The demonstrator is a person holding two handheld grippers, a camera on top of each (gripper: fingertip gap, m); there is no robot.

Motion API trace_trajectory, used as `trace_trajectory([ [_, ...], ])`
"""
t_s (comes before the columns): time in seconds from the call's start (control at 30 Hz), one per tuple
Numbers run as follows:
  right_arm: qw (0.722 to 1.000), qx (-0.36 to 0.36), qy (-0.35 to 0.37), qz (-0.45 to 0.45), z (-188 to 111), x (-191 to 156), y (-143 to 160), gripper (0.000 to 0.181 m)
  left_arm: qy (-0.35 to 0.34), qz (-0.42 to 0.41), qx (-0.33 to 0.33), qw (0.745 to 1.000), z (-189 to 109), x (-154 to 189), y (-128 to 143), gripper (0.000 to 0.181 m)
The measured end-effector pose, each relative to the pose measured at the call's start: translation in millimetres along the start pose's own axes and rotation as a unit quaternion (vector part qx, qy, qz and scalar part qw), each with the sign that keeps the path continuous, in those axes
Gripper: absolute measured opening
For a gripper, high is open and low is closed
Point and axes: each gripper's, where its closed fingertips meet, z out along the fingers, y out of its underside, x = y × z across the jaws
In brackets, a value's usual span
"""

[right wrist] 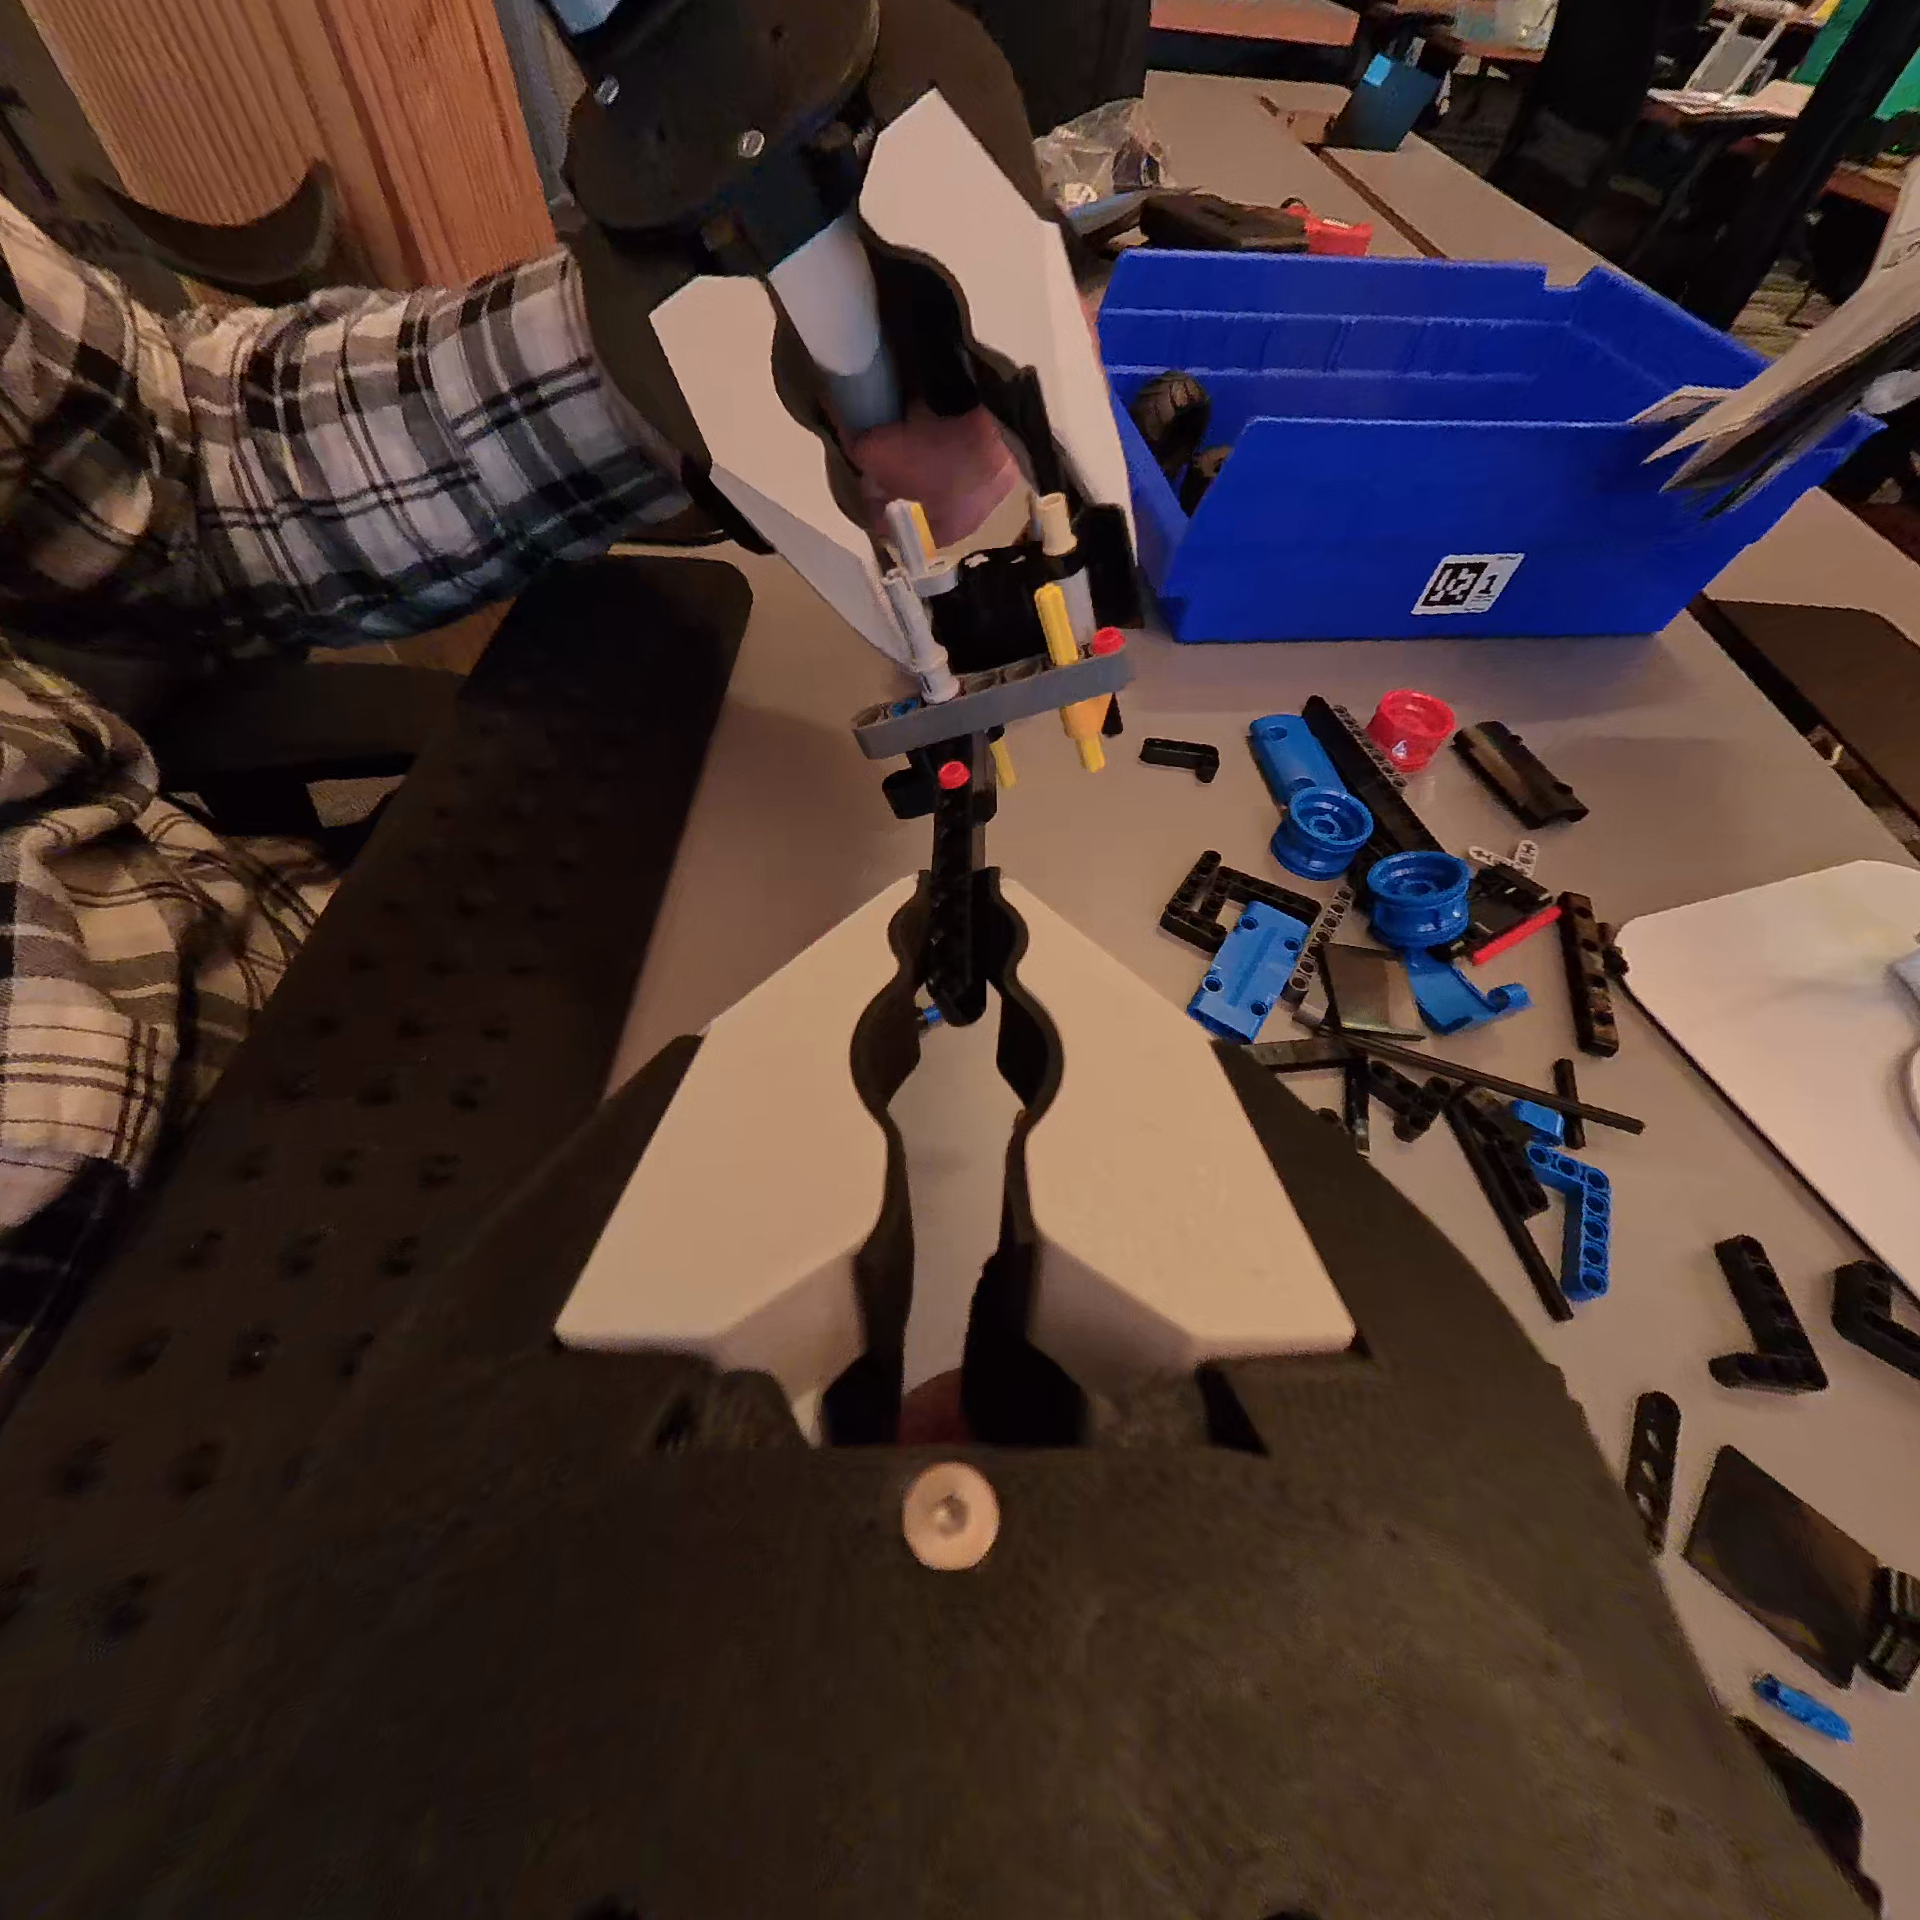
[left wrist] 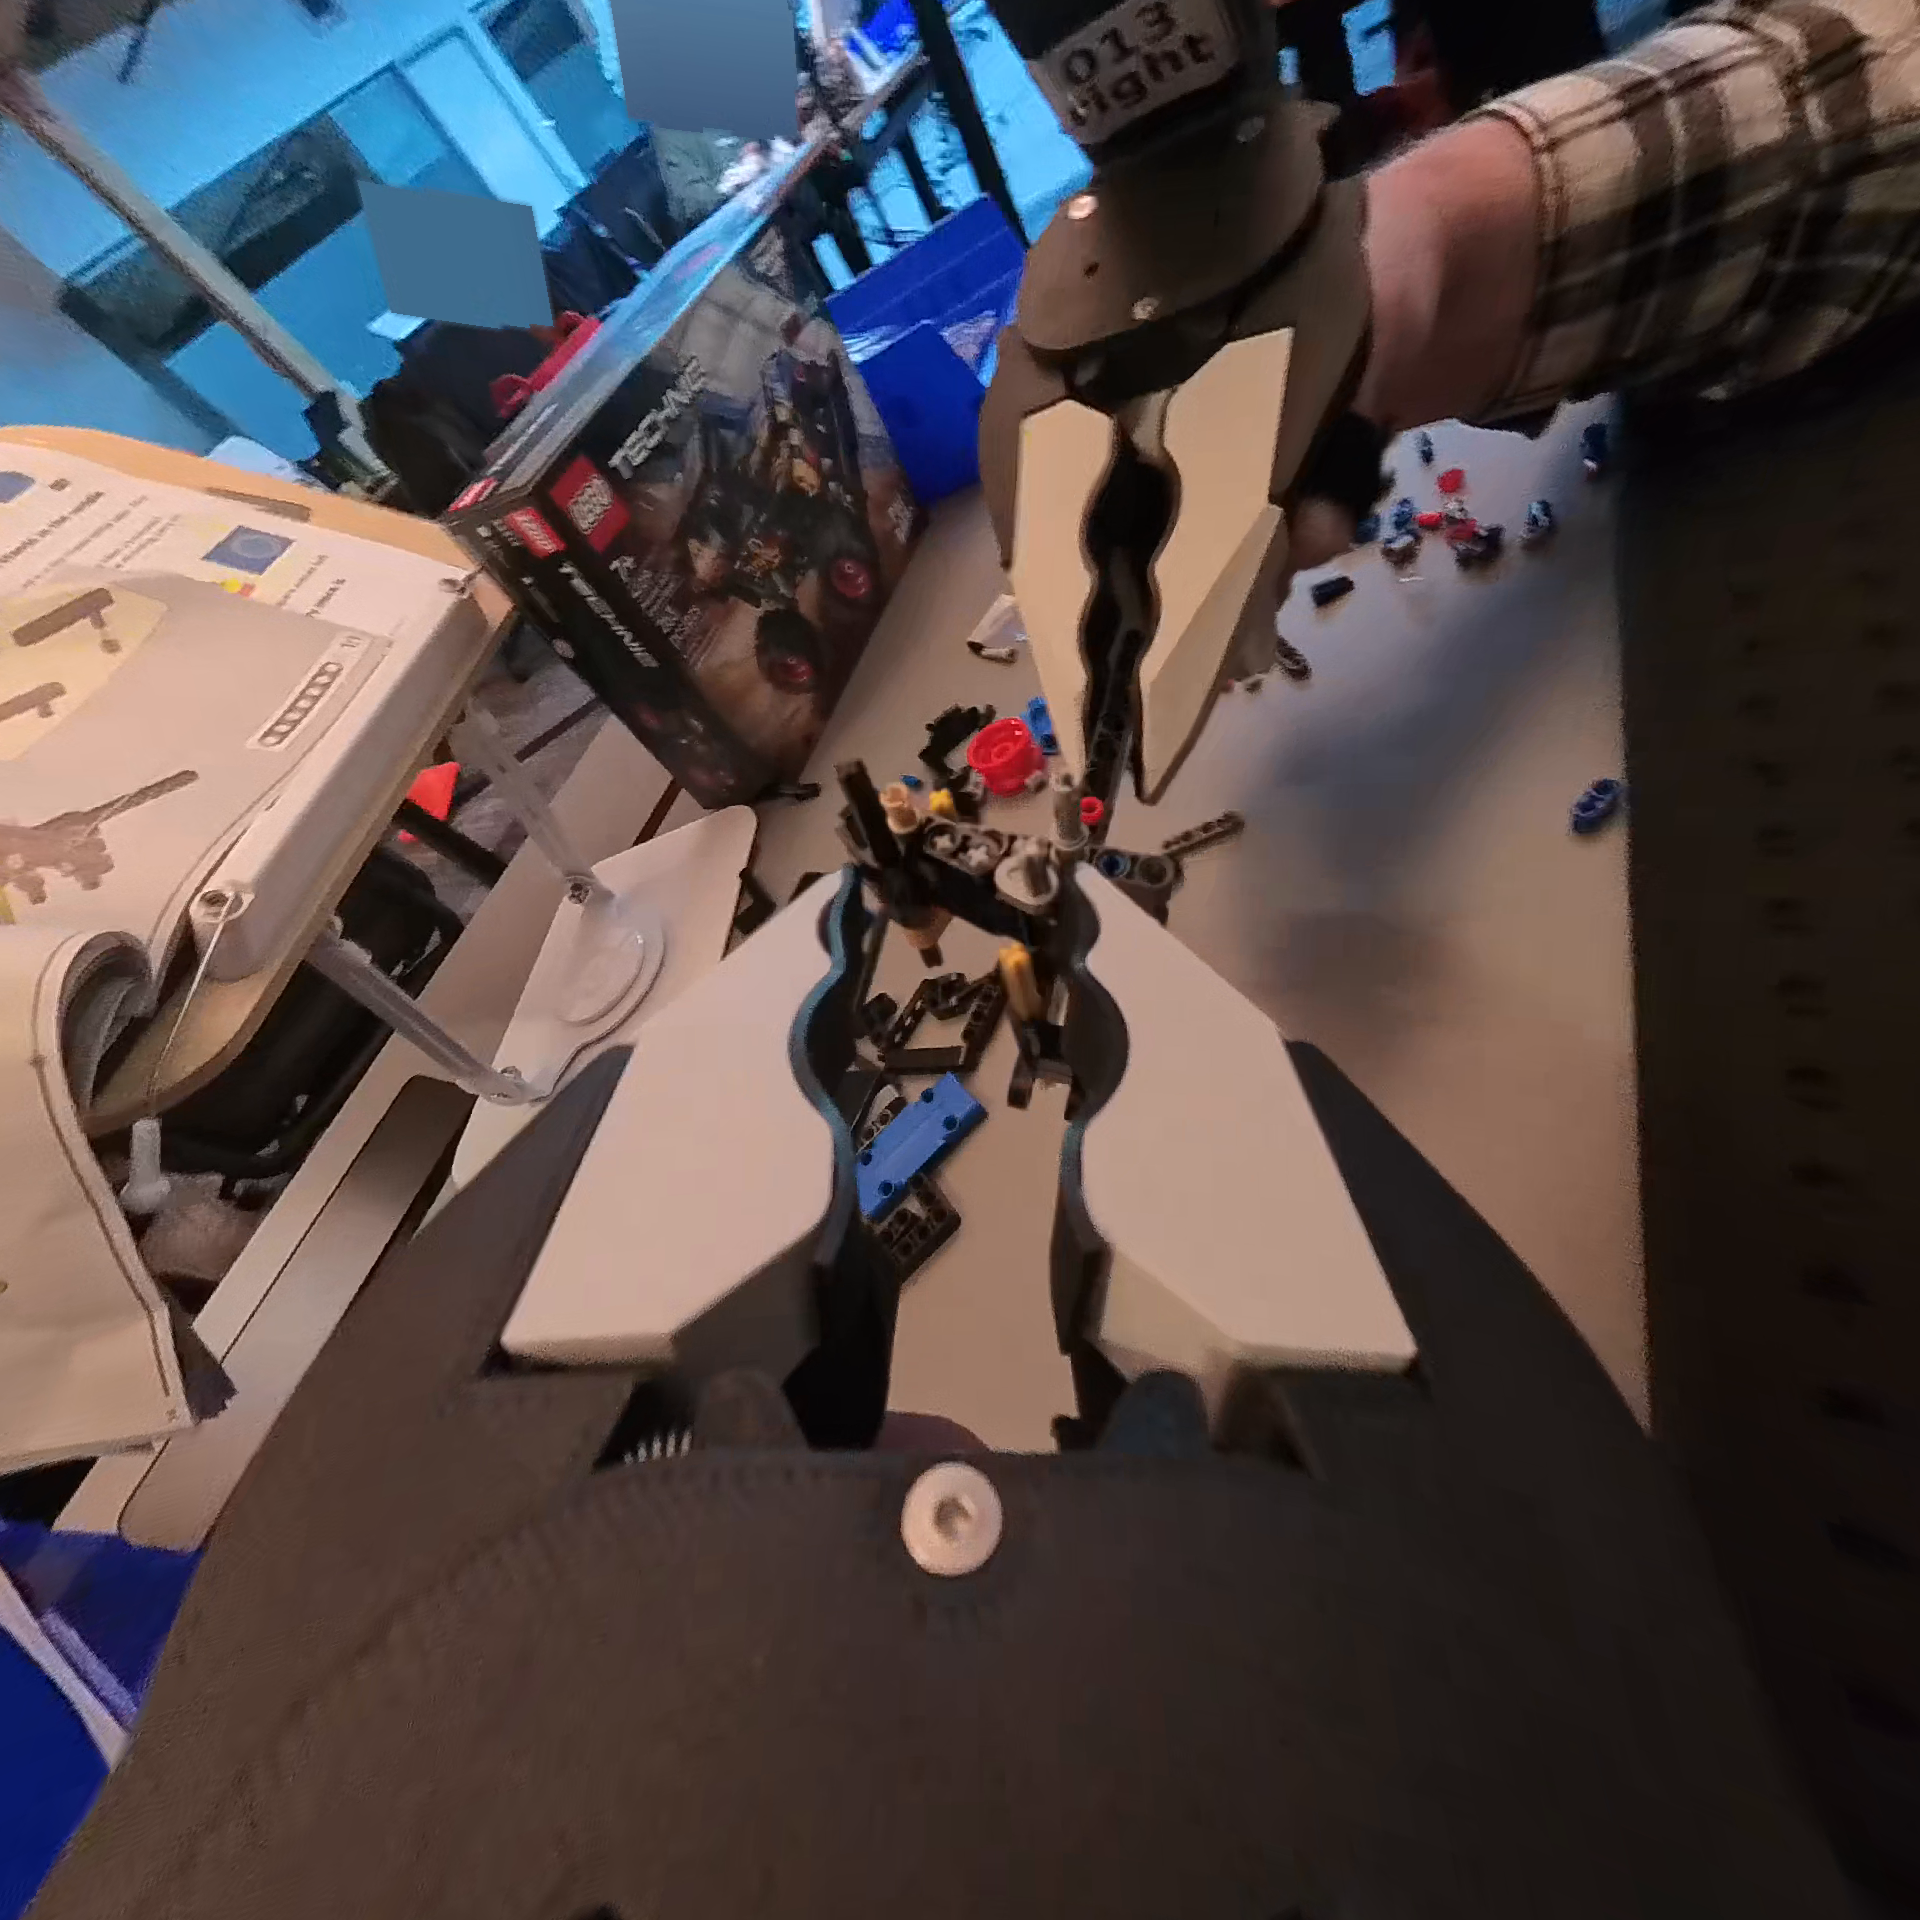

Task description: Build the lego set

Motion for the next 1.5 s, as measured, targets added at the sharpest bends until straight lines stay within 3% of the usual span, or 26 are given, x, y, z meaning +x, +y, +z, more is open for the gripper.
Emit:
trace_trajectory([
  [0.27,0.998,0.000,-0.039,0.039,-0.7,-11.9,-3.6,0.005,-0.070,-0.042,0.031,0.996,-8.5,5.5,-3.1,0.028],
  [0.4,0.996,-0.018,-0.081,0.044,-6.7,-30.5,0.9,0.005,-0.005,-0.049,0.039,0.998,-16.1,29.7,-10.3,0.060],
  [0.53,0.993,-0.038,-0.107,0.034,-13.6,-45.4,11.2,0.005,0.089,-0.064,0.045,0.993,-11.2,53.5,-15.4,0.067],
  [0.67,0.991,-0.057,-0.122,0.021,-18.8,-57.2,19.7,0.005,0.166,-0.063,0.056,0.983,3.6,75.2,-19.3,0.049],
  [0.73,0.992,-0.050,-0.109,0.039,-22.4,-53.4,20.6,0.005,0.159,-0.070,0.064,0.983,9.0,69.8,-19.4,0.046],
  [1.03,0.991,-0.010,-0.072,0.114,-31.9,-47.1,24.3,0.005,0.116,-0.091,0.074,0.986,22.6,59.6,-18.2,0.044],
  [1.3,0.990,-0.008,-0.084,0.113,-36.5,-54.9,30.3,0.004,0.162,-0.093,0.075,0.980,16.1,69.5,-20.2,0.051],
  [1.4,0.990,-0.006,-0.093,0.103,-39.1,-58.6,31.4,0.004,0.191,-0.083,0.044,0.977,21.4,77.3,-13.6,0.053],
  [1.5,0.990,-0.012,-0.089,0.106,-41.0,-58.5,35.1,0.004,0.200,-0.077,0.040,0.976,26.9,79.2,-10.7,0.046],
])
